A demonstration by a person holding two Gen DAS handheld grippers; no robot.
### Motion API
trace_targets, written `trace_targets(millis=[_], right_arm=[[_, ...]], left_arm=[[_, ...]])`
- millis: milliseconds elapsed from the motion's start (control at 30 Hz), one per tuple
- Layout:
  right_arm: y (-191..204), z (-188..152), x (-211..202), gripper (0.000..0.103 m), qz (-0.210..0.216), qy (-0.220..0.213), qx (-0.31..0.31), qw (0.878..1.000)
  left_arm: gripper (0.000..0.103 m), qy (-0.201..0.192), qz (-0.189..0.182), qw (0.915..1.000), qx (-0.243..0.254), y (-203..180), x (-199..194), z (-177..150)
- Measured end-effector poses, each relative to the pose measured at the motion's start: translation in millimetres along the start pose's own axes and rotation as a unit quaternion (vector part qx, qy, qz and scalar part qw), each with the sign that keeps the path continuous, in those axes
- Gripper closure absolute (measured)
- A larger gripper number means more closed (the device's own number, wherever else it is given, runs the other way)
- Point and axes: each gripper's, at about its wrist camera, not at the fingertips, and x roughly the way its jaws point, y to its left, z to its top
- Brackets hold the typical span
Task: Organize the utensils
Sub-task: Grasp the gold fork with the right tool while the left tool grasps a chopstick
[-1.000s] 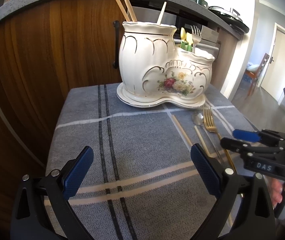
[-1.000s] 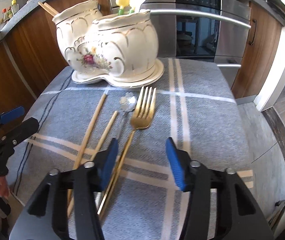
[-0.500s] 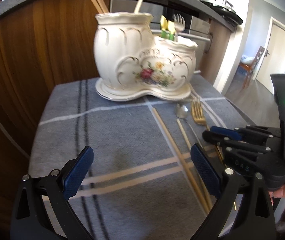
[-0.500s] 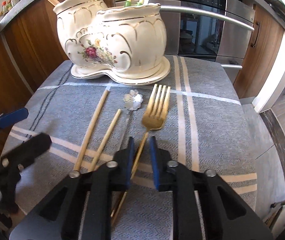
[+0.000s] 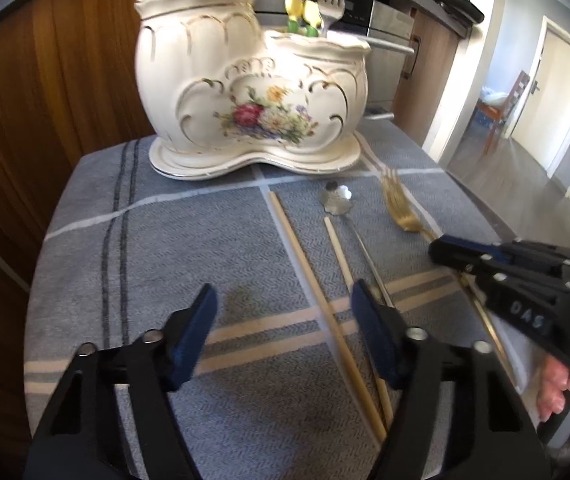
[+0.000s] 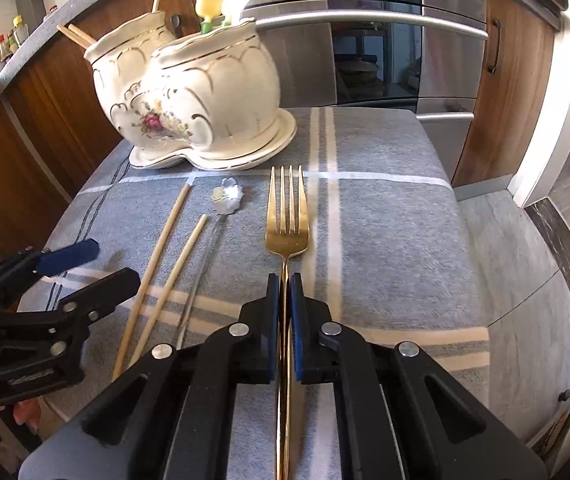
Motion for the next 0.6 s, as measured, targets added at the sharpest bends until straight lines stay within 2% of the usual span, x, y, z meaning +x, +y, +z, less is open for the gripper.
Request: trace_targets(millis=[200, 267, 333, 600], right_arm=[[0.3, -1.5, -3.0, 0.097, -0.006, -0.006, -0.009, 1.000], [2.0, -2.2, -3.3, 0.097, -0.006, -0.007, -0.014, 1.000], [2.6, -2.7, -2.8, 0.097, -0.006, -0.005, -0.017, 1.000], [0.9, -4.0, -0.8, 0.097, -0.001, 0.013, -0.023, 1.000]], left_arm=[[0.061, 0.009, 0.025, 0.9992, 0.031, -12.5, 9.9, -1.7], [0.075, 0.008, 0.028, 0.9985, 0.045, -14.4, 10.1, -1.2], [0.096, 0.009, 0.023, 0.9978, 0.061, -13.7, 9.1, -0.9], [0.097, 0.038, 0.002, 0.9962, 0.079, 11.5, -1.2, -5.2]])
